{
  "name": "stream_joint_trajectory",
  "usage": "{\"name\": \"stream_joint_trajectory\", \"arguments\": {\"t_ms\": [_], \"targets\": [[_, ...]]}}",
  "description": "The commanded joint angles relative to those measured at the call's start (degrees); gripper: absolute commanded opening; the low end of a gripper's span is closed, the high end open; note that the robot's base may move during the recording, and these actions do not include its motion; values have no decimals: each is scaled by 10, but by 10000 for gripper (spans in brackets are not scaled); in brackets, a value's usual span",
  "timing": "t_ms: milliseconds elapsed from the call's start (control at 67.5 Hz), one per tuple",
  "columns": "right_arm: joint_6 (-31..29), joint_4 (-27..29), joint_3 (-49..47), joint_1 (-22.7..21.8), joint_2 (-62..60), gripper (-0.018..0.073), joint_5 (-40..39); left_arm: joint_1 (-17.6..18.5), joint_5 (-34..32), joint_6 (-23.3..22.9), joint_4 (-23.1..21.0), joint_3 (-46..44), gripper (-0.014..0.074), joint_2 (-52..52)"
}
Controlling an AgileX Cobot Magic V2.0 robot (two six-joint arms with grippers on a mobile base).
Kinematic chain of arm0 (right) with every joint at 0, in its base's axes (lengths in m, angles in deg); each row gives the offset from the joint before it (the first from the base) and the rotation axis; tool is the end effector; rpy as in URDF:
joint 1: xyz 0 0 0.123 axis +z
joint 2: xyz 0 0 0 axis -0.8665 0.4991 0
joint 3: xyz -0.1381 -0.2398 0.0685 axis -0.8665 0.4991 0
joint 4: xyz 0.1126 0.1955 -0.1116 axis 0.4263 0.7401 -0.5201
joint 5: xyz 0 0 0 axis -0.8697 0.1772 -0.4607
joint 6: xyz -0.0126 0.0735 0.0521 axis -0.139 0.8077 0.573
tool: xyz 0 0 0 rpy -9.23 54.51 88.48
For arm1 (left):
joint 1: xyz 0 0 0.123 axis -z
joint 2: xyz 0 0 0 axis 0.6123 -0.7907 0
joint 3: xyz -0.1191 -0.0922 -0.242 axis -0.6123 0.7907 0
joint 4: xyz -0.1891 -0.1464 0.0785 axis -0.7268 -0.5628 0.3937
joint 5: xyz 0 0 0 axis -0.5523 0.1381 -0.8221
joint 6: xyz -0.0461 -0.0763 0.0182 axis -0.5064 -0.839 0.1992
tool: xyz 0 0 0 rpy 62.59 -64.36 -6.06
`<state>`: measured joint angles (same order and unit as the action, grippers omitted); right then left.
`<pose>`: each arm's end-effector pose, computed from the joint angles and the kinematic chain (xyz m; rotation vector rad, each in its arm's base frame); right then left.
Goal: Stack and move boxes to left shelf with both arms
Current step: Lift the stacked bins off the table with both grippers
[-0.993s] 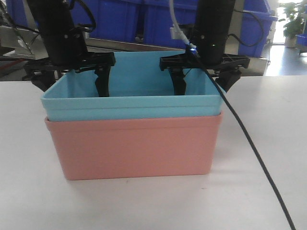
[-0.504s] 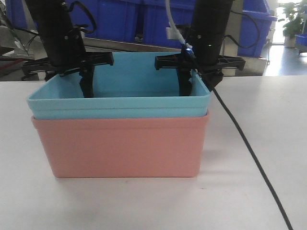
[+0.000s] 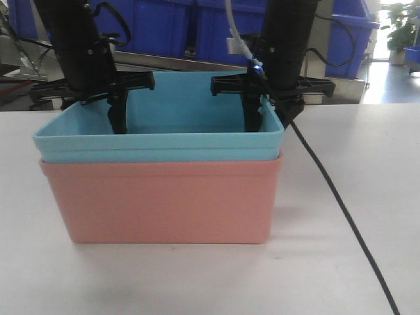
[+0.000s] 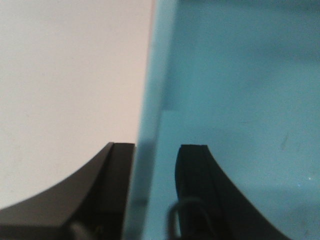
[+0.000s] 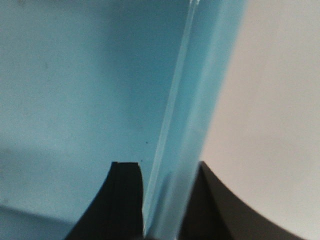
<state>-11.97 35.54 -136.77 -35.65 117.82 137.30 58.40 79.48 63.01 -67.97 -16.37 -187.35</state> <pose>0.4218 0.1958 0.2163 -0.1927 2.8754 0.2072 0.4278 -0.1676 0.2182 0.0413 2.8297 -0.2567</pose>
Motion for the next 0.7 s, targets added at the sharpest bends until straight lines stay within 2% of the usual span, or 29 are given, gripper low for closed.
{"name": "stream_joint_trajectory", "arguments": {"t_ms": [0,237,682], "targets": [[5,-22,-18,-3,-37,50,-17,4,6,45,-30,-10,-3,41],[5,-22,-18,-3,-60,50,-18,4,4,45,-11,-10,-3,83],[5,-22,-18,-3,-110,50,-24,4,17,73,-7,-10,-3,147]]}}
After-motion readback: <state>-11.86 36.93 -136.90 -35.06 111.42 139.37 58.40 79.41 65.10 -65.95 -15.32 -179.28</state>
